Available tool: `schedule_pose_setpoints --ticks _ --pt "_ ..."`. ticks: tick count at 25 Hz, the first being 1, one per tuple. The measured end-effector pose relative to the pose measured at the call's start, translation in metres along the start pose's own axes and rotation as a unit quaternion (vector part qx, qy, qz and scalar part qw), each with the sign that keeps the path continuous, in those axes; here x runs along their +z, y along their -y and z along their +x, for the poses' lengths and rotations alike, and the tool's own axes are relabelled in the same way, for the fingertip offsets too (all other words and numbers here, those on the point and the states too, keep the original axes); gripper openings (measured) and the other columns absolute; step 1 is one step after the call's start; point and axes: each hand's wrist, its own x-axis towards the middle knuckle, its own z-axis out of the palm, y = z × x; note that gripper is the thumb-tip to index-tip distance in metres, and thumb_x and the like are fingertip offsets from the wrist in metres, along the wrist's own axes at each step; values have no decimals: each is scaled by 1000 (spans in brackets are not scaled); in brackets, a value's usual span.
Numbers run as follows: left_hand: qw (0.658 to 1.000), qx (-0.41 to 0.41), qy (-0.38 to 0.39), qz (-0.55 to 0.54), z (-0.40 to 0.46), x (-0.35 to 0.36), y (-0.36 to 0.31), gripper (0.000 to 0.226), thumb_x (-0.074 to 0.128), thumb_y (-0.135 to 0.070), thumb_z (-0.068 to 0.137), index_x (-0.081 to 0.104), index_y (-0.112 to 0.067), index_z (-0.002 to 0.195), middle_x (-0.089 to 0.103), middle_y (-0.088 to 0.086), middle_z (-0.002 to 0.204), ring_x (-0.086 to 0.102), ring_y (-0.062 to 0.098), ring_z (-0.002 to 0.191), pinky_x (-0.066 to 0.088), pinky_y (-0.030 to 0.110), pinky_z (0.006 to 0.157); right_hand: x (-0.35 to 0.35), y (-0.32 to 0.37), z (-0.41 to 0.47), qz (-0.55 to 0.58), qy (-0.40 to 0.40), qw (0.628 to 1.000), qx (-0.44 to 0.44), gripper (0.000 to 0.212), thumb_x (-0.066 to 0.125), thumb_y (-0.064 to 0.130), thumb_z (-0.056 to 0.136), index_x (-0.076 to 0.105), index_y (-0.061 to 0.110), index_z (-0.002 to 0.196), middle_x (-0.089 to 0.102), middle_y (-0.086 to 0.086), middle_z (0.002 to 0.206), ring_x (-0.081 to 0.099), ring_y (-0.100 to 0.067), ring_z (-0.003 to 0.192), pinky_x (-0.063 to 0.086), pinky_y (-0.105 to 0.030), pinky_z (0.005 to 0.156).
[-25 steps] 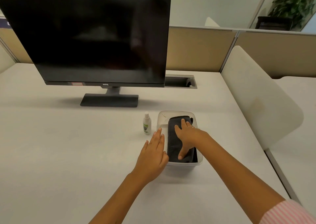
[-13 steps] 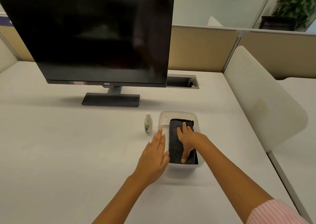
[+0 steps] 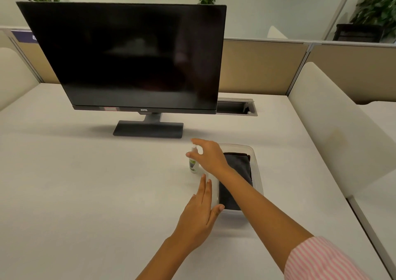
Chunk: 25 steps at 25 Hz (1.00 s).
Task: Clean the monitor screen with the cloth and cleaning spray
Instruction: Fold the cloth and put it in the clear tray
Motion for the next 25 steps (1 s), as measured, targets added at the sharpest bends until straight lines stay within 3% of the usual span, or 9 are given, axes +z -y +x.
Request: schedule_pose_setpoints --ticks 3,7,10,14,18,21,25 --pt "1000 -8 -2 -22 0 1 -1 73 16 -70 80 -38 -42 122 -32 -19 142 4 13 144 17 31 114 4 2 2 2 -9 1000 23 42 57 39 89 58 14 123 59 -7 127 56 -23 112 44 -33 98" --pt "1000 -5 1 -23 0 1 -1 72 16 -71 80 -36 -45 123 -37 -24 139 8 11 144 24 27 111 -20 18 -3 65 -95 992 -41 33 63 31 87 66 7 110 68 -10 107 63 -21 94 51 -24 84" --pt "1000 -5 1 -23 -2 2 0 74 16 -72 80 -35 -45 126 -37 -25 140 13 11 143 30 26 108 -57 34 -3 94 -205 971 -78 29 67 32 84 69 10 103 70 -5 97 60 -12 82 44 -8 68" --pt "1000 -6 -2 -24 -2 2 -1 74 15 -74 78 -37 -48 123 -36 -27 139 12 12 143 28 28 110 -93 27 -6 39 -256 965 -50 32 67 36 83 68 12 104 70 -6 101 57 -12 81 41 -11 67" --pt "998 -20 -11 -58 -3 4 -2 75 20 -73 78 -30 -49 128 -34 -32 135 16 14 143 29 29 109 -82 1 -8 22 -231 973 14 35 66 37 83 68 11 106 69 -10 107 59 -15 84 45 -23 78" --pt "997 -22 -11 -68 -4 4 -2 75 20 -74 78 -30 -50 128 -32 -32 136 17 13 142 32 28 107 -57 -16 -6 -4 -172 984 37 31 66 35 84 68 12 105 69 -10 107 58 -14 82 43 -22 77" --pt "999 -9 -22 -34 -4 3 1 74 19 -72 81 -31 -46 129 -32 -29 140 11 10 143 29 30 109 -36 -29 -3 -29 -118 991 61 29 62 34 87 67 14 108 68 -9 111 62 -21 93 39 -20 80"
